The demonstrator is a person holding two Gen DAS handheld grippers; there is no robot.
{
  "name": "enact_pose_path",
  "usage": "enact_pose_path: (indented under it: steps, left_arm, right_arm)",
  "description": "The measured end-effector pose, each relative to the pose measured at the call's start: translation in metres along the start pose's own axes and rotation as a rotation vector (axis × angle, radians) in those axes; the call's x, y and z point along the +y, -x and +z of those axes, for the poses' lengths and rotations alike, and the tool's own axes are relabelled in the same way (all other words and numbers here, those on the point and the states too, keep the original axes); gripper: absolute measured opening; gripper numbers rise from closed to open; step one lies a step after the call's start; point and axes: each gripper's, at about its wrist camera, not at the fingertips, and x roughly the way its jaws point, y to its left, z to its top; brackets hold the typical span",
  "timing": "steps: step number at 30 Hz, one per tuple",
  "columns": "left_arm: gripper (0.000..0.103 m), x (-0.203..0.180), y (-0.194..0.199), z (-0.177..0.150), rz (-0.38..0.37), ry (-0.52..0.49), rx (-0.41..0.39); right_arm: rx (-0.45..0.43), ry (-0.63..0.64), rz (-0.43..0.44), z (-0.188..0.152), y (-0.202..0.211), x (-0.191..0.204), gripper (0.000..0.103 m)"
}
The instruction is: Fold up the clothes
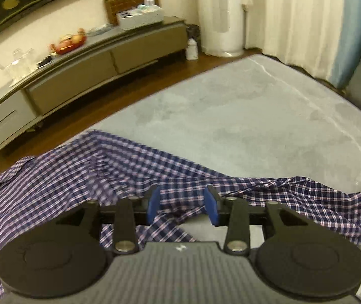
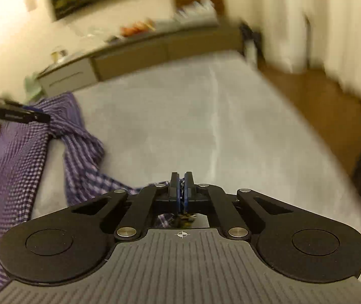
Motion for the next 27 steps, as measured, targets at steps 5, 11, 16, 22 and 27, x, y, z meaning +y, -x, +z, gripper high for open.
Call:
enact_pose_path:
  steps: [5,11,16,22,27]
  left_arm:
    - [0.04,0.024,0.043,-0.013,-0.025,0.085,-0.053]
    - [0.043,0.027,0.045,-0.059,-0.068,0.122,0.023]
    - [0.044,-0.013,0.034,-0.058,-0.127,0.075,0.048]
    - [0.049,-0.052,0.045,-0.061,-0.21,0.045,0.01]
    - [0.049,-0.039,0.052,-0.065,-0.2,0.127,-0.015]
  right_arm:
    - [-0.273,0.306,-0.063,0.037,0.072,0.036,0.0]
    - [-0.219,0.782,-0.052,-0.038,0.098,0.102,0.006]
    - [-0.023,0.209,0.002,-0.026,0.036,0.023,0.067]
    - [0.123,-0.037,0.091,-0.009,-0.032,-0.018,0.029]
    - [0.024,0.215,0.054,0.014,-0.002,0.015,0.0]
